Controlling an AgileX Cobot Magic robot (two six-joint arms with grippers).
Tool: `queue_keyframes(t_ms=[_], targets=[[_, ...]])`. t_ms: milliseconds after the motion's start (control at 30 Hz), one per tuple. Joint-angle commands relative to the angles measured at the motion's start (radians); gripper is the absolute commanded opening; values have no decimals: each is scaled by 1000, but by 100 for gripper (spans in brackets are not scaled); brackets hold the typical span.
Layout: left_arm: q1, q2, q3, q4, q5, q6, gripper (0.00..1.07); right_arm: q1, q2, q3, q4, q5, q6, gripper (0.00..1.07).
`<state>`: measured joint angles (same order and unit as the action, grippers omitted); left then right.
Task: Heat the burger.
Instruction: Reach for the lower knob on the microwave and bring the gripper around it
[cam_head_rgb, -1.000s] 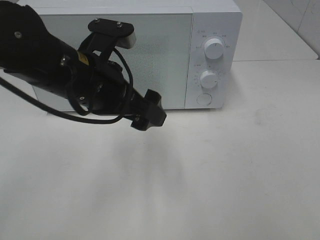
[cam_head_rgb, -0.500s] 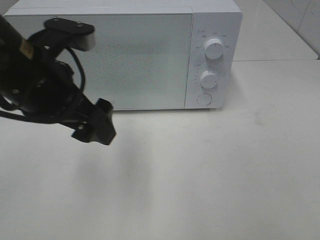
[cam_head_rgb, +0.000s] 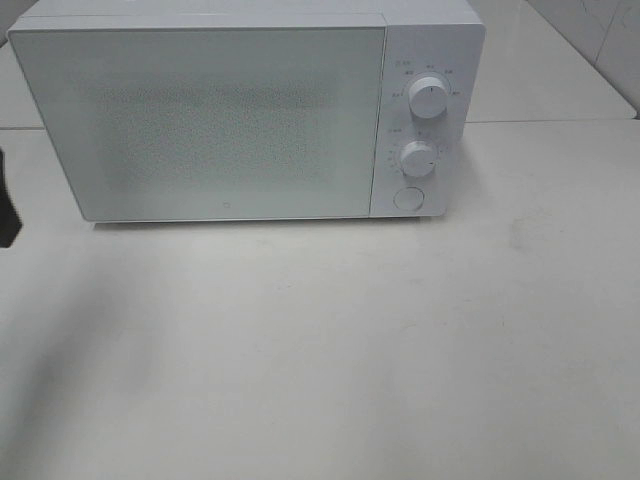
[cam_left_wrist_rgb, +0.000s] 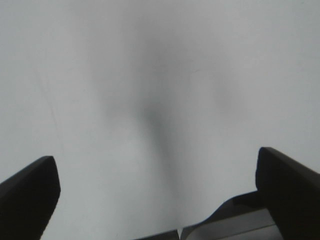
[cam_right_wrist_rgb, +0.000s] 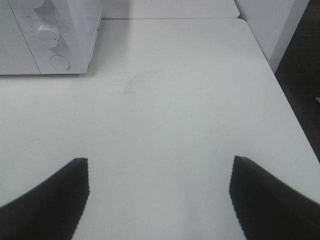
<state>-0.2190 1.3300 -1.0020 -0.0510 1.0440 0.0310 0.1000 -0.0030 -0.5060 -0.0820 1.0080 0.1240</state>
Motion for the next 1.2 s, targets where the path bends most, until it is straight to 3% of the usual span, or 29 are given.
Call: queue_keyframes(t_ms=[33,300,933,1200], targets=[[97,-51,0,-7,122,17,100,-7,-33,4,-3,-11,-1,75],[134,-173,36,-7,154,9,100,-7,-33,4,-3,-11,-1,75],[134,-724,424,-4,46,9,100,-7,-33,4,-3,-11,-1,75],[134,-947,485,-3,30,9,100,-7,-33,4,-3,-11,-1,75]])
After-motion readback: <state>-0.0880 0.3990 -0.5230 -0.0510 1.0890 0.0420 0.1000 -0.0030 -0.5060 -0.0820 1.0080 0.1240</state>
